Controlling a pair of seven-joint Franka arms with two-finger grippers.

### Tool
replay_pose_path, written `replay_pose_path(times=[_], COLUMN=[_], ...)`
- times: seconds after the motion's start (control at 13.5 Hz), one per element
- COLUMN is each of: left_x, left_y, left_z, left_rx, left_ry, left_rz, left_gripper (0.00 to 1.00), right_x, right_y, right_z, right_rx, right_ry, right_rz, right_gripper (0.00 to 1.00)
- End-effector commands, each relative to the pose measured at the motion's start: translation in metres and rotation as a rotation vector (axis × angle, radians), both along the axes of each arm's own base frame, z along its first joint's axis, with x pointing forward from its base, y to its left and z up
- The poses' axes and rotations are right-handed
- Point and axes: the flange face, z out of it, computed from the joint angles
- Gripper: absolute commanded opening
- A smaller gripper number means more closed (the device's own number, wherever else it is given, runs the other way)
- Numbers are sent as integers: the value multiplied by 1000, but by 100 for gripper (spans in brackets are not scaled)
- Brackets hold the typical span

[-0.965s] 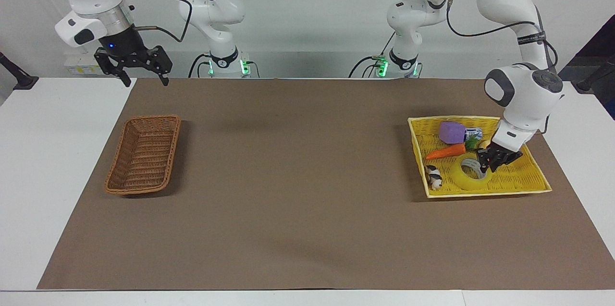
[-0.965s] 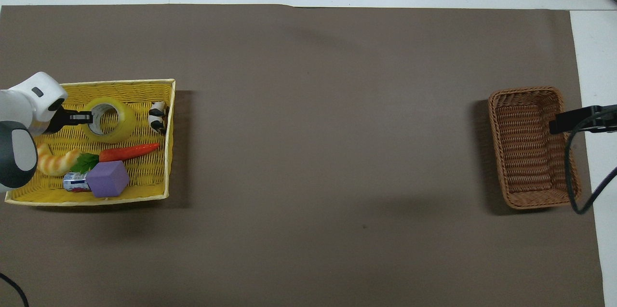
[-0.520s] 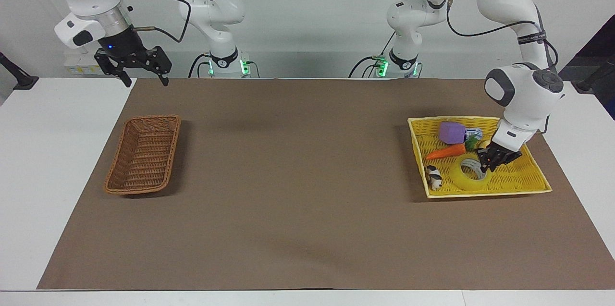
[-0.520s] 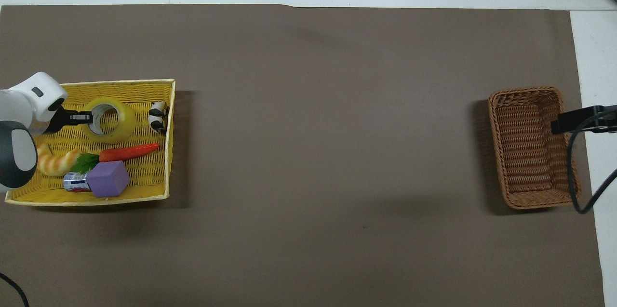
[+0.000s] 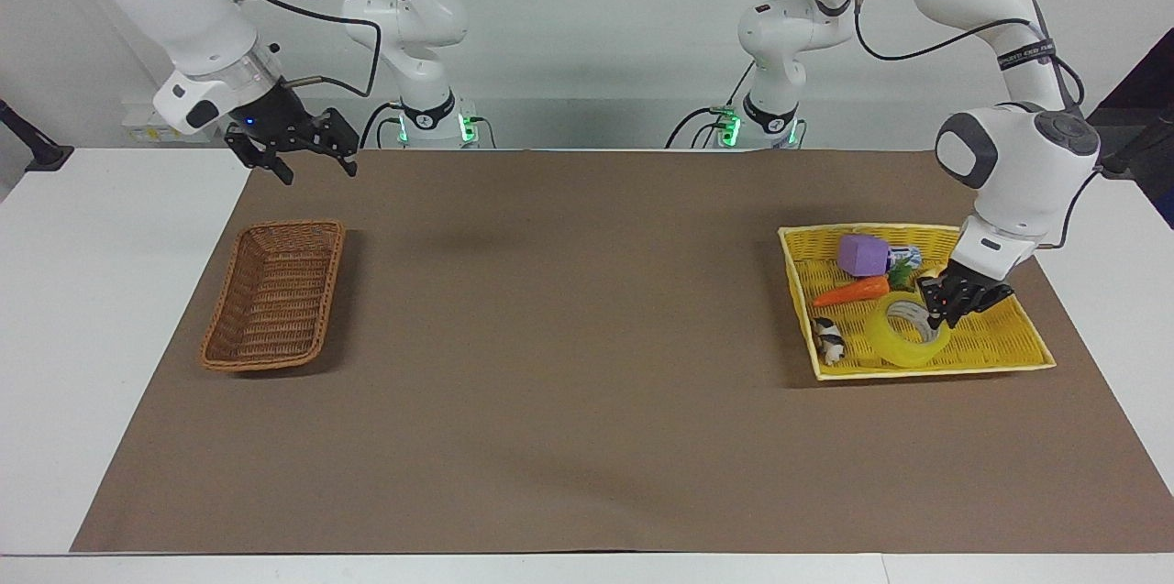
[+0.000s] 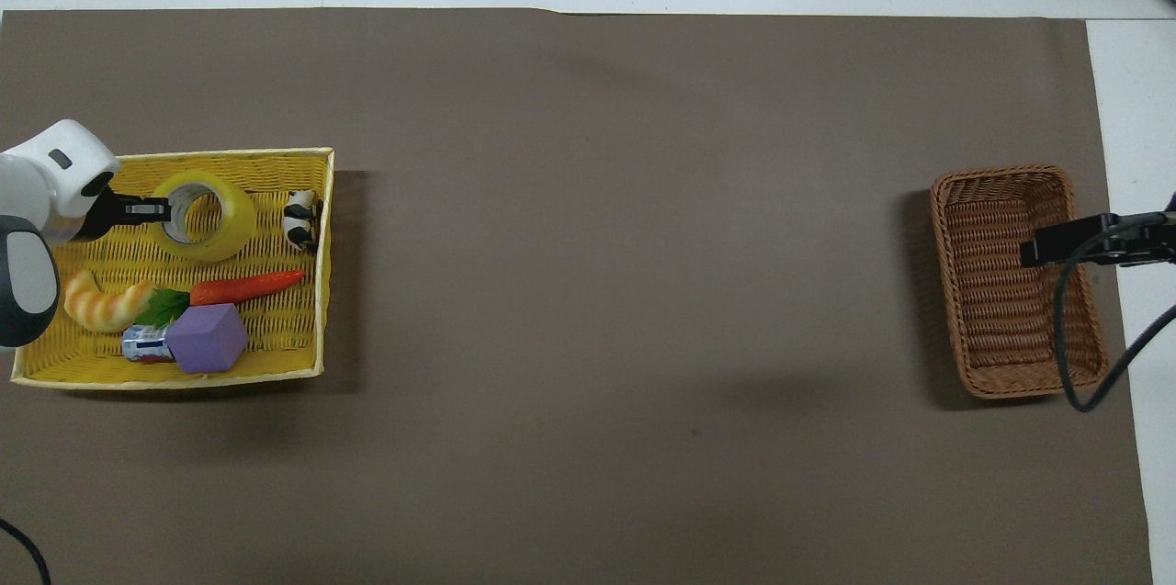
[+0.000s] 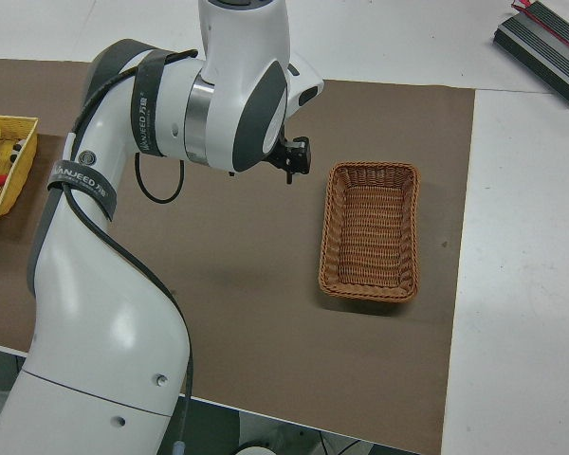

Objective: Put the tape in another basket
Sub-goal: 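Lift the tape with the left gripper while the right gripper reaches toward it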

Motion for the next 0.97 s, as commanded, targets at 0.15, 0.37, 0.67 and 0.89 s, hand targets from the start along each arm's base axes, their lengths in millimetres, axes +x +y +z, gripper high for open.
replay_pose_path(times=[0.15, 0.37, 0.67, 0.89], left_x=[-4, -5, -14, -32], left_y=[-48, -97, -174, -244], left_z=[23, 25, 22, 20], left_rx=[-70, -105, -209, -243], left_ry=[-5, -8, 19, 33], left_rz=[34, 57, 89, 131], left_gripper=[0, 0, 0, 0], right_x=[-8, -6, 19, 25], right_y=[15, 43, 98, 144], right_z=[-36, -64, -100, -108], right_rx=[149, 220, 292, 344], right_ry=[-21, -46, -106, -147], right_rz=[64, 92, 66, 32], right_gripper=[100, 100, 100, 100])
